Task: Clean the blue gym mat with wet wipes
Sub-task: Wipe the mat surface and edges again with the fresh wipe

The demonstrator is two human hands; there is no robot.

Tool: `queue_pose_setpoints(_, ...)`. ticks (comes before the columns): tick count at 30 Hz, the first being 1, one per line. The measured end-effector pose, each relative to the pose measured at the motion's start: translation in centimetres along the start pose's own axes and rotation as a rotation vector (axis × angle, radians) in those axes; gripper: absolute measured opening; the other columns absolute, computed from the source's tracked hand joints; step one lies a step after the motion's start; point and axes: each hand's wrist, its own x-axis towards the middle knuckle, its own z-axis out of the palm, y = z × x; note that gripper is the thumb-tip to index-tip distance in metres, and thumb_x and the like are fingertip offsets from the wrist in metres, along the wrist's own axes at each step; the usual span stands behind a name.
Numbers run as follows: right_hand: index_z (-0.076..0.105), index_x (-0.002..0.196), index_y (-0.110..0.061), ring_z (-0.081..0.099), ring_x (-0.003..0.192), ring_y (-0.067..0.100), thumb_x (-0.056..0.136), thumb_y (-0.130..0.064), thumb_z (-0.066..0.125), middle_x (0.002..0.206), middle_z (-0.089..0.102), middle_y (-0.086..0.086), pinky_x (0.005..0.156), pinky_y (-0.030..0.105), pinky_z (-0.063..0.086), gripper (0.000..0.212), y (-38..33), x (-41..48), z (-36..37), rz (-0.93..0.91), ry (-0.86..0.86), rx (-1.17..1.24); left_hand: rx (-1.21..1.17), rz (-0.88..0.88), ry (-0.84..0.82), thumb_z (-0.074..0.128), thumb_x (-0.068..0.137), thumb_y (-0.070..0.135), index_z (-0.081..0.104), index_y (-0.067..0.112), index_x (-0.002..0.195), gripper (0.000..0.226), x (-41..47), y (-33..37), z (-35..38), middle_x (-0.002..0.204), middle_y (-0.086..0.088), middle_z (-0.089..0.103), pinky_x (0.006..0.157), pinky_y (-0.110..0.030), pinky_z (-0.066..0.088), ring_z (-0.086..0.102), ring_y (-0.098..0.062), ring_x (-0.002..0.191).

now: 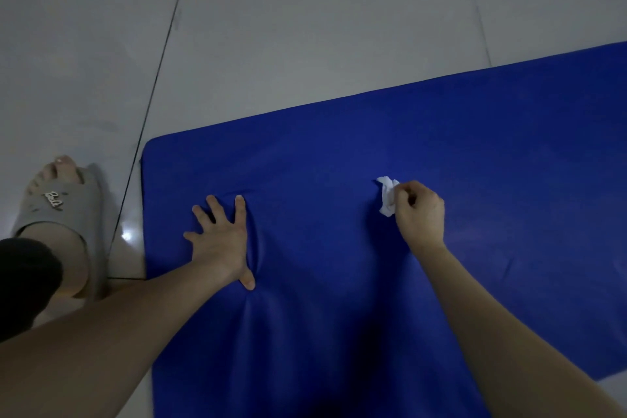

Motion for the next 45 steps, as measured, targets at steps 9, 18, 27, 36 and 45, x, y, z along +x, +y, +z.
queue_pose_setpoints(9, 0.064, 0.1, -0.006, 0.062, 0.079, 0.025, 0.1, -0.015, 0.051, 0.099, 0.07, 0.012, 0.062, 0.032, 0.044, 0.015, -2.2, -0.2, 3.1, 0.169, 0.034, -0.113, -0.012, 0.005, 0.0, 0.098, 0.047, 0.054, -0.039, 0.02, 0.149, 0.174, 0.1, -0.1, 0.2, 0.156, -0.028, -0.036, 0.116, -0.07, 0.021, -0.017, -0.053, 0.148)
queue_pose_setpoints(18, 0.063, 0.113, -0.021, 0.065, 0.075, 0.021, 0.101, -0.023, 0.049, 0.123, 0.067, 0.009, 0.053, 0.028, 0.042, 0.019, -8.7, -6.8, 11.0, -0.355, -0.388, -0.34, 0.009, -0.007, 0.015, 0.096, 0.051, 0.055, -0.039, 0.019, 0.149, 0.171, 0.2, 0.1, 0.3, 0.156, -0.029, -0.035, 0.116, -0.069, 0.025, -0.016, -0.054, 0.148)
queue_pose_setpoints(27, 0.057, 0.133, -0.013, 0.061, 0.096, 0.035, 0.097, -0.022, 0.054, 0.126, 0.049, 0.012, 0.067, 0.038, 0.046, 0.037, -0.6, 4.5, 0.4, -0.042, -0.024, -0.497, 0.008, 0.007, 0.02, 0.097, 0.046, 0.058, -0.041, 0.019, 0.148, 0.175, 0.7, -0.2, 0.7, 0.155, -0.029, -0.036, 0.115, -0.07, 0.024, -0.016, -0.055, 0.148)
queue_pose_setpoints(36, 0.038, 0.149, -0.001, 0.061, 0.11, 0.03, 0.1, -0.013, 0.042, 0.132, 0.057, 0.012, 0.088, 0.039, 0.049, 0.051, -4.5, 1.8, 5.7, -0.077, -0.064, -0.364, 0.025, -0.006, 0.038, 0.097, 0.045, 0.058, -0.042, 0.019, 0.147, 0.176, 1.1, -0.1, 0.9, 0.155, -0.03, -0.035, 0.115, -0.07, 0.025, -0.014, -0.056, 0.148)
queue_pose_setpoints(45, 0.053, 0.121, -0.014, 0.064, 0.091, 0.026, 0.092, -0.016, 0.058, 0.115, 0.063, 0.008, 0.069, 0.035, 0.05, 0.029, -9.8, -4.3, 12.0, -0.534, -0.373, -0.513, 0.049, -0.028, 0.046, 0.096, 0.046, 0.06, -0.04, 0.019, 0.149, 0.175, 1.1, 0.0, 0.8, 0.156, -0.03, -0.033, 0.115, -0.068, 0.027, -0.014, -0.055, 0.148)
